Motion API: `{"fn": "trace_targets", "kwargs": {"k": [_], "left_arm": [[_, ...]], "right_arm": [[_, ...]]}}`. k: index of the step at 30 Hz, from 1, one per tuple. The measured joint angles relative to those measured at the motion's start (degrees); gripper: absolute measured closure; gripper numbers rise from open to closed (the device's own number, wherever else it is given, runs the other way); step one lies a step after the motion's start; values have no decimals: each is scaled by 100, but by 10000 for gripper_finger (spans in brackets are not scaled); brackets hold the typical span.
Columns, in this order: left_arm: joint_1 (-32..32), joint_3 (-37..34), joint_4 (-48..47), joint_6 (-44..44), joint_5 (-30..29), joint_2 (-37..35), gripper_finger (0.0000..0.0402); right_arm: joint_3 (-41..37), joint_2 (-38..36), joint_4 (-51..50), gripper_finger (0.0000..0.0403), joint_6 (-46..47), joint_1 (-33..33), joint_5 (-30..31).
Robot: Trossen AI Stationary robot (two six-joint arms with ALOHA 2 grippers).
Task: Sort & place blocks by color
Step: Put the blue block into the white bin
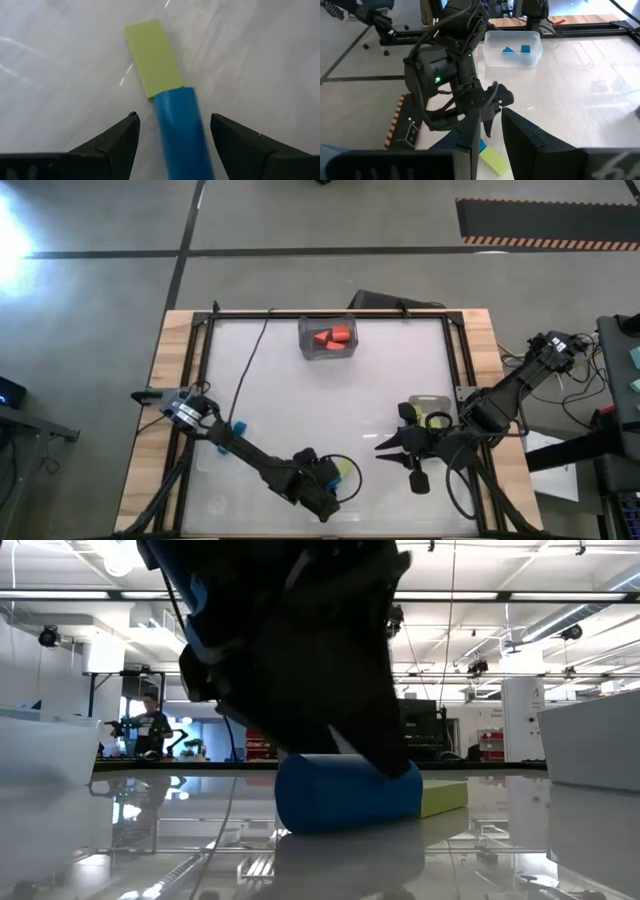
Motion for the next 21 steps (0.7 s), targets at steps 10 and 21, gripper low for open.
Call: {"fn": "trace_targets", "kwargs": {"k": [10, 21], "left_arm": [[15, -70, 108, 7, 0, -2, 211], [19, -65, 138, 0, 14, -35, 313]], "right_arm": [[0, 0, 2, 335, 0, 0, 0], [0, 0, 4, 335, 2, -2, 3]]}}
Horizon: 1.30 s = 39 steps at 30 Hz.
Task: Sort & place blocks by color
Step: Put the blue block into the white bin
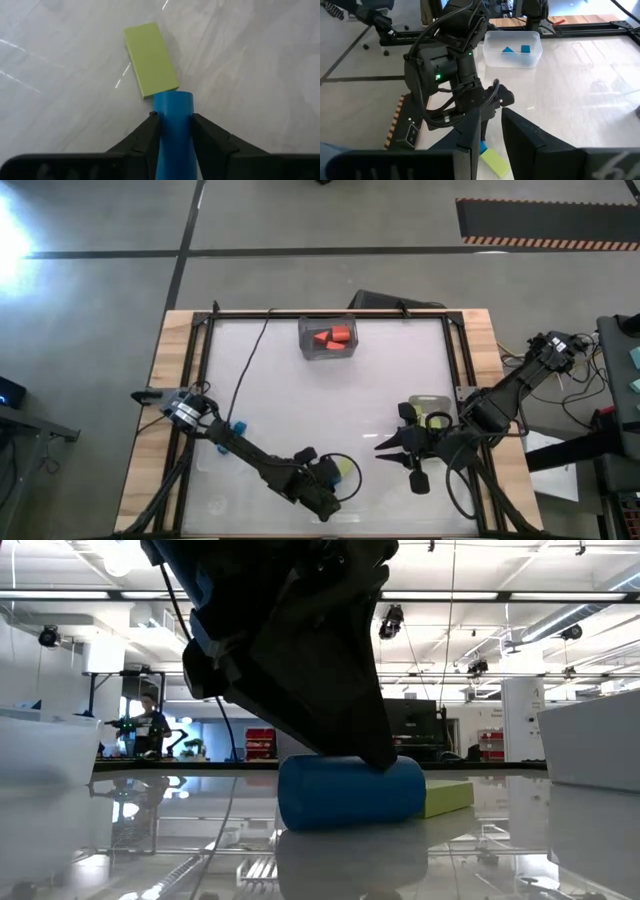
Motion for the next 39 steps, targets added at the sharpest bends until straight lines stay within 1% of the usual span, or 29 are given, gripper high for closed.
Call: {"fn": "trace_targets", "kwargs": {"k": [5, 10, 13, 16, 22, 25, 27, 29, 31, 34, 35, 39], "left_arm": [[-2, 2, -9, 0, 14, -4, 317], [2, 0, -15, -2, 87, -22, 317], [8, 0, 2, 2, 201, -9, 310], [35, -12, 4, 33, 249, 1, 283], [66, -205, 46, -12, 356, 36, 206], [64, -321, 116, -33, 375, 19, 186], [64, -338, 128, -35, 390, 15, 189], [64, -340, 107, -35, 386, 15, 204], [66, -343, 78, -37, 381, 15, 228], [68, -337, 40, -42, 389, 8, 275], [68, -337, 39, -57, 388, 3, 284], [75, -354, -155, -149, 475, -146, 283]], "right_arm": [[0, 0, 2, 335, 0, 0, 136], [0, 0, 3, 335, 47, -2, 141], [0, 0, 4, 335, 56, -2, 141], [0, 0, 4, 335, 61, -2, 141], [0, 0, 4, 335, 63, -2, 141], [0, 0, 4, 335, 63, -2, 141], [0, 0, 2, 335, 64, -2, 139], [0, 0, 2, 335, 66, 0, 139], [0, 0, 2, 335, 65, 0, 139], [0, 0, 2, 335, 64, 0, 139], [0, 0, 2, 335, 66, 0, 139], [0, 0, 2, 335, 66, -2, 139]]}}
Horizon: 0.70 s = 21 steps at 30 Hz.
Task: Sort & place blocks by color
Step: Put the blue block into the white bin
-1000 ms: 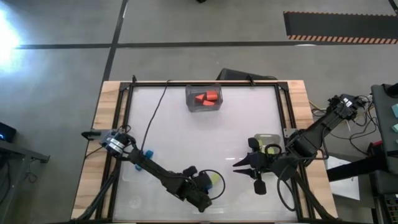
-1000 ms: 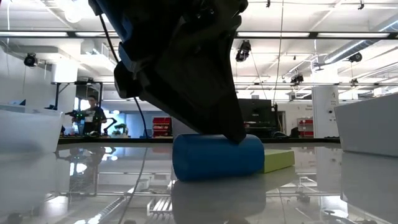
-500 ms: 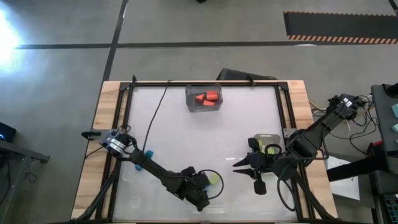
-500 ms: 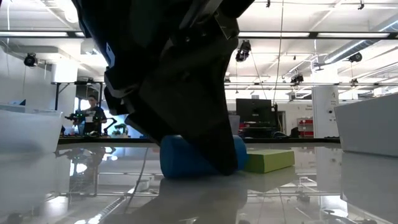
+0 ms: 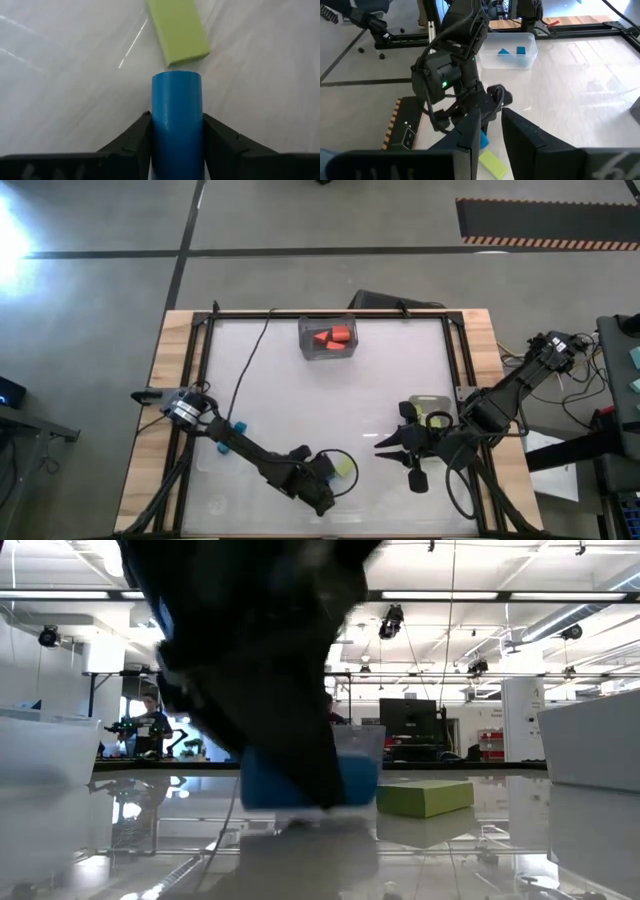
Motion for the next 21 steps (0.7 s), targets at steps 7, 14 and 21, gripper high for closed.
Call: {"fn": "trace_targets", "kwargs": {"k": [7, 14, 21], "left_arm": [[-9, -55, -932, -299, -143, -796, 283], [-24, -634, -2103, -1113, -225, -1852, 283], [-139, -2269, -2063, -2378, -45, -3525, 283]], "right_arm": [[0, 0, 28, 335, 55, -40, 0], [0, 0, 38, 335, 208, -169, 2], [5, 0, 94, 335, 240, -425, 3]]}}
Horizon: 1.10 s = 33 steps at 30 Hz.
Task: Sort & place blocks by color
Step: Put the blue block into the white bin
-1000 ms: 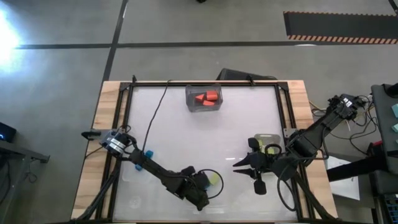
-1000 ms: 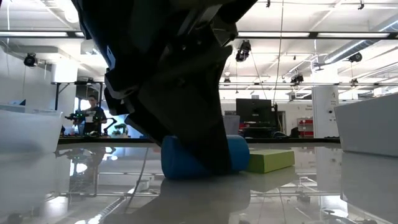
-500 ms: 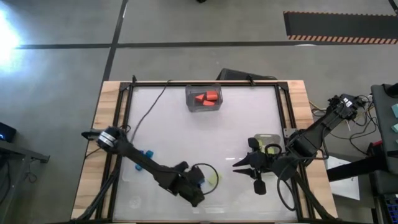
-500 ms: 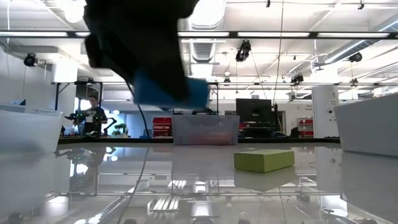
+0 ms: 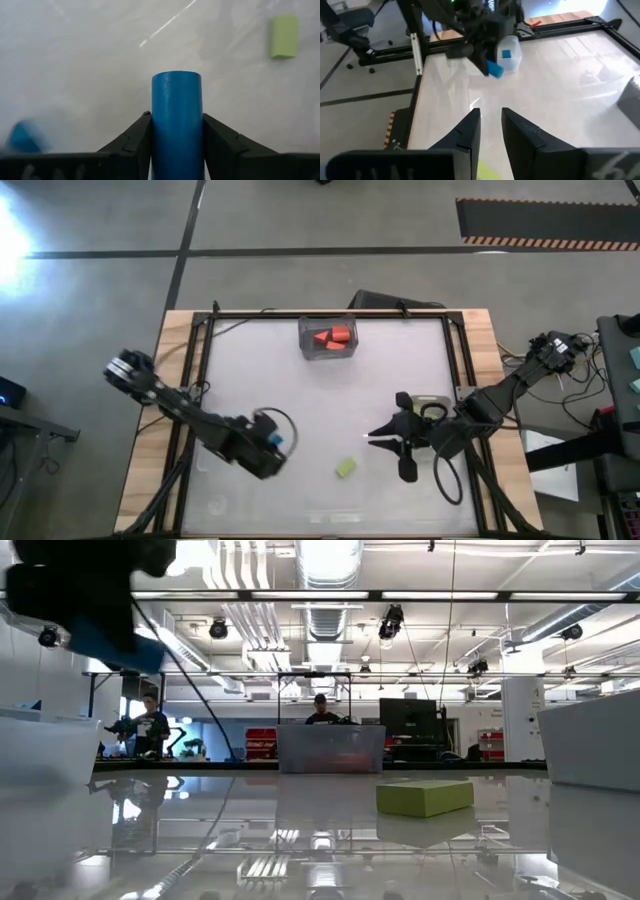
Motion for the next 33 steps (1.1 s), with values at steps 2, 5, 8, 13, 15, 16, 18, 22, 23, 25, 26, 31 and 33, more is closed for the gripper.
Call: {"fn": "trace_targets", "kwargs": {"k": [2, 5, 8, 13, 15, 16, 18, 22, 23, 25, 26, 31, 33], "left_arm": [[-35, -369, -8, -205, 179, -471, 283], [-62, -726, -1, -255, 590, -1152, 283], [-66, -874, -89, 180, 1202, -1727, 283], [-68, -891, -975, 935, 2459, -2466, 283], [-73, -958, -1428, 1144, 2943, -2689, 283], [-73, -1026, -1613, 1209, 3176, -2790, 283], [-73, -1238, -1773, 1317, 3569, -2962, 283], [-71, -1724, -1674, 1328, 3986, -3052, 281], [-71, -1842, -1688, 1290, 4051, -3014, 278], [-67, -2027, -1677, 1198, 4099, -2910, 275], [-63, -2098, -1683, 1187, 4128, -2840, 275], [-60, -2166, -1649, 1207, 4260, -2441, 272], [-59, -2166, -1554, 1214, 4359, -2270, 272]], "right_arm": [[15, 0, 0, 335, 28, -93, 1], [34, 0, 16, 335, 56, -231, -1], [34, 0, 53, 335, 60, -371, -1], [34, 0, 108, 335, 105, -645, -2], [34, 0, 111, 335, 116, -759, -2], [34, 0, 109, 335, 114, -813, -1], [34, 0, 109, 335, 114, -919, -1], [34, 0, 109, 335, 112, -1084, -1], [34, 0, 109, 335, 112, -1114, -1], [34, 1, 109, 335, 110, -1168, -1], [35, 9, 110, 335, 111, -1194, -1], [39, 20, 107, 335, 138, -1252, -3], [39, 20, 107, 335, 138, -1252, -5]]}}
